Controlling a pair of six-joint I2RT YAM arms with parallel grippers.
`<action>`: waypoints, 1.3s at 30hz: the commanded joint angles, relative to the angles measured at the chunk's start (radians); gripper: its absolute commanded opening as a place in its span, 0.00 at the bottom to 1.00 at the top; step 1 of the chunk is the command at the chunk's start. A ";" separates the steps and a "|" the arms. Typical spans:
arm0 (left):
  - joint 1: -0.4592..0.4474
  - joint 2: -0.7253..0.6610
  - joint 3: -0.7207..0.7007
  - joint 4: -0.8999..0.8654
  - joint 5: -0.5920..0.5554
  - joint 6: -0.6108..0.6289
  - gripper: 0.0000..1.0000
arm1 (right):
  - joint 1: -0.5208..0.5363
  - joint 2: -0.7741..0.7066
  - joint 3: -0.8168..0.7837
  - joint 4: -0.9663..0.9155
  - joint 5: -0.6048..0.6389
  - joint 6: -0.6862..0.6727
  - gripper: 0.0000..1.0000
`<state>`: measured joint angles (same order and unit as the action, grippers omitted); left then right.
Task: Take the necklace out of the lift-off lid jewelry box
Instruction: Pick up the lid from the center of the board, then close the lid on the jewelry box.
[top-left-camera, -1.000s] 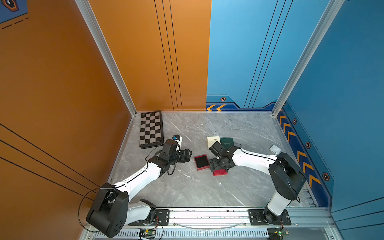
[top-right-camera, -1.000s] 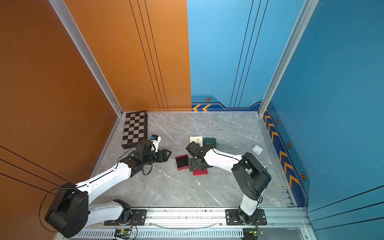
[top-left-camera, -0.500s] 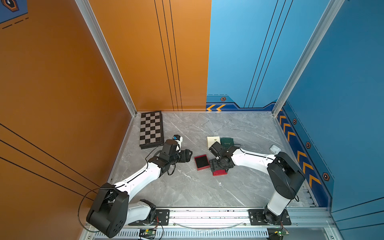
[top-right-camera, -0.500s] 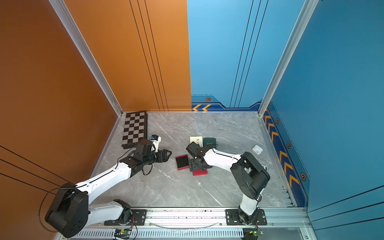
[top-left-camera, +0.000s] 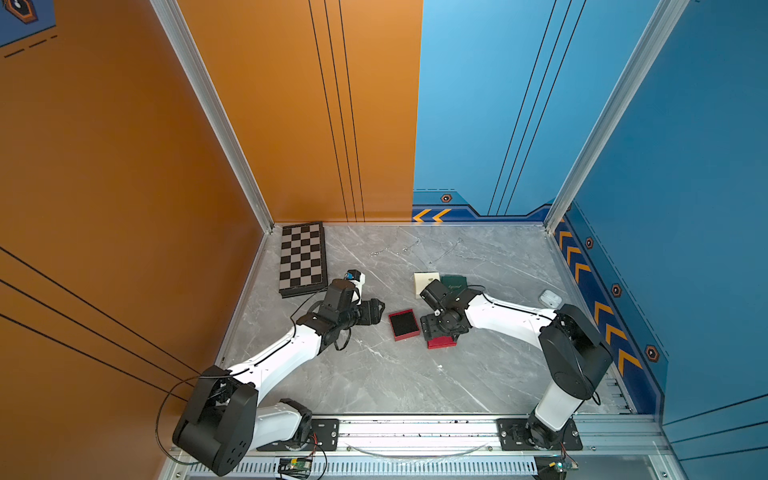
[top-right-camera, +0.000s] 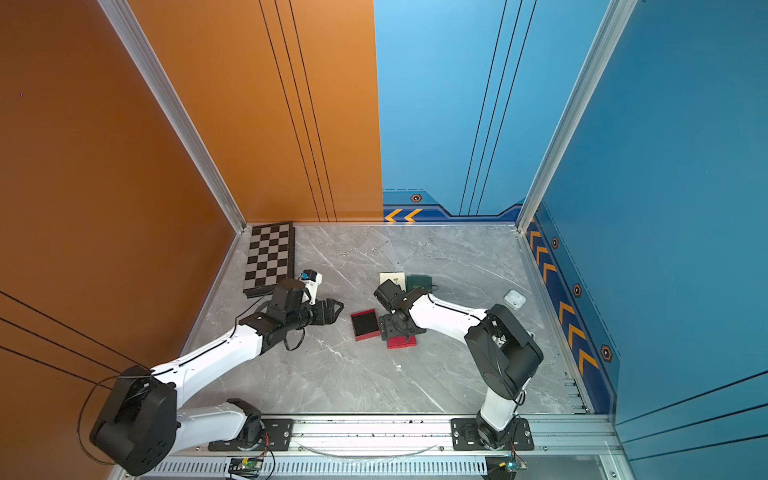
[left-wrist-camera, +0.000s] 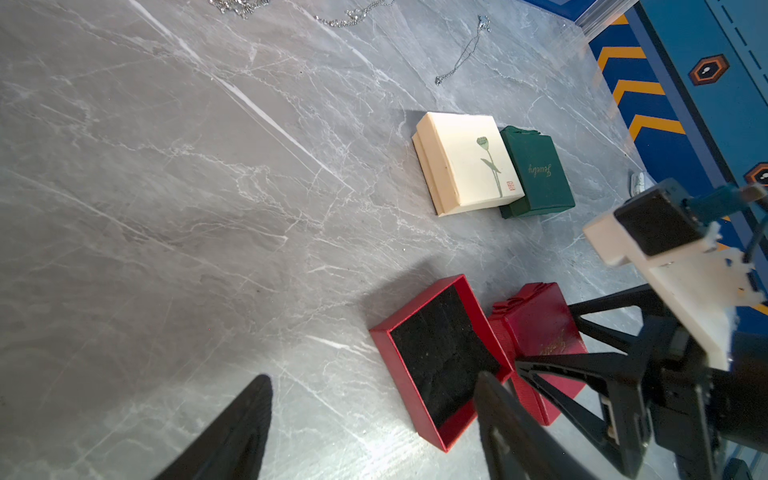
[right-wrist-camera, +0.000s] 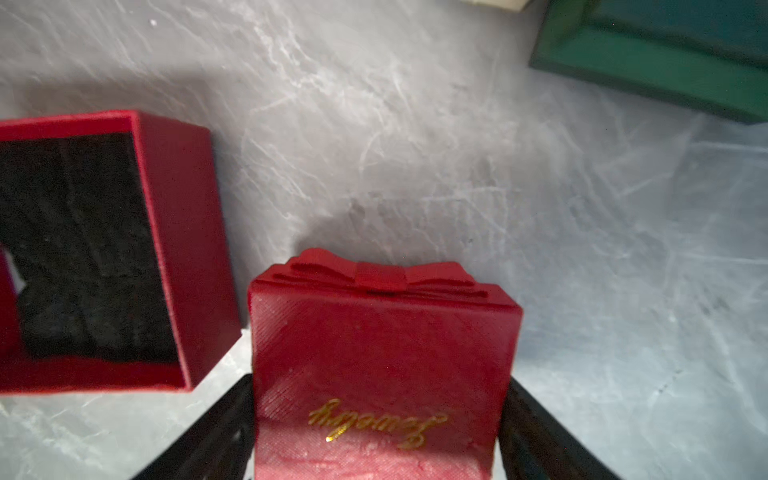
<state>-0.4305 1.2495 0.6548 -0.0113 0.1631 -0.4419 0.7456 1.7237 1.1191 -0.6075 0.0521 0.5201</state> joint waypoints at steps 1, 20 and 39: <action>0.012 -0.018 -0.006 -0.015 0.022 -0.003 0.78 | -0.005 -0.039 0.065 -0.073 -0.006 -0.028 0.86; 0.017 -0.032 -0.015 -0.017 0.039 0.008 0.79 | 0.055 0.188 0.385 -0.181 -0.057 -0.059 0.85; 0.033 -0.001 -0.029 0.024 0.075 0.007 0.80 | 0.099 0.302 0.507 -0.215 -0.060 -0.051 0.85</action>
<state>-0.4107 1.2411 0.6384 -0.0021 0.2119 -0.4412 0.8341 1.9949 1.5967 -0.7822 -0.0006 0.4744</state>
